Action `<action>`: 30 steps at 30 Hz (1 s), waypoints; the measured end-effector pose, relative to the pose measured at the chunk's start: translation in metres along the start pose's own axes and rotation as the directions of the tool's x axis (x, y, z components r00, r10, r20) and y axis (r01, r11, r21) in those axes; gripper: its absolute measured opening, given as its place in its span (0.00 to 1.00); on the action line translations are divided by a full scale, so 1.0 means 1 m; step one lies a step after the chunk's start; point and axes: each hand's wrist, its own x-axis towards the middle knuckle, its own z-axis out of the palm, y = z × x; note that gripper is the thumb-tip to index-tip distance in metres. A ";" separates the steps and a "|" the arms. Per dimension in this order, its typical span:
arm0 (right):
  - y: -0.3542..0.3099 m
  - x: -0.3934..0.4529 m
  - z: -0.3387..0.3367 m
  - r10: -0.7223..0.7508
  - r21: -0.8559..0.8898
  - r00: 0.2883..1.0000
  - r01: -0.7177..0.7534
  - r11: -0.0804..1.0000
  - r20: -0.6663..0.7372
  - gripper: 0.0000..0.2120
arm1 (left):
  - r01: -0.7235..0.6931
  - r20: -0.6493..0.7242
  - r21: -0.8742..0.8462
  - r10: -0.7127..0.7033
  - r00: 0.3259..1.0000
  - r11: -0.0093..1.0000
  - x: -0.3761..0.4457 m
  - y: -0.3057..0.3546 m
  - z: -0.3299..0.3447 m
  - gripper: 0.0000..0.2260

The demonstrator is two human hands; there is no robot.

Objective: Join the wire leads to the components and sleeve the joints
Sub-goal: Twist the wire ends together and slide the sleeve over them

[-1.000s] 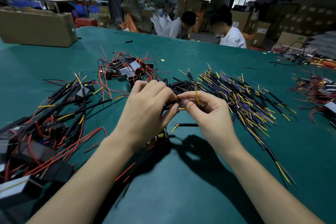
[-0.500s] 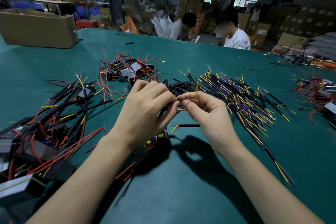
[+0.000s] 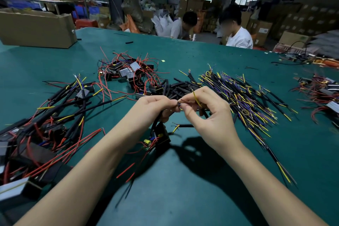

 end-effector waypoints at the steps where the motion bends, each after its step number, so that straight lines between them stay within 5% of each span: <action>1: 0.000 0.000 -0.001 -0.006 -0.003 1.000 0.006 1.000 0.005 0.06 | -0.014 -0.010 0.006 0.015 1.000 1.000 -0.003 0.000 0.001 0.15; 6: 0.000 0.001 0.000 0.010 -0.005 0.999 -0.011 1.000 -0.031 0.03 | -0.191 -0.110 0.205 0.216 0.970 0.960 -0.008 0.000 0.010 0.06; 10: 0.001 0.002 -0.001 0.181 0.113 0.983 -0.181 0.977 0.007 0.04 | -0.448 -0.041 0.502 0.538 0.842 0.739 -0.012 -0.004 0.013 0.02; 14: 0.002 0.005 -0.003 0.294 0.234 0.953 -0.304 0.923 0.076 0.09 | -0.452 -0.042 0.643 0.618 0.785 0.618 -0.011 -0.009 0.010 0.03; 18: 0.002 0.006 -0.004 0.255 0.175 0.964 -0.265 0.948 0.077 0.09 | -0.450 -0.012 0.721 0.660 0.751 0.526 -0.012 -0.009 0.011 0.04; 24: 0.002 0.006 -0.008 -0.065 -0.164 0.995 0.077 0.983 0.076 0.01 | -0.394 -0.062 0.665 0.572 0.818 0.635 -0.012 -0.008 0.013 0.02; 30: 0.010 0.005 -0.017 -0.279 -0.520 0.905 0.415 0.747 0.322 0.06 | -0.168 -0.025 0.416 0.196 0.980 0.894 -0.008 -0.004 0.011 0.06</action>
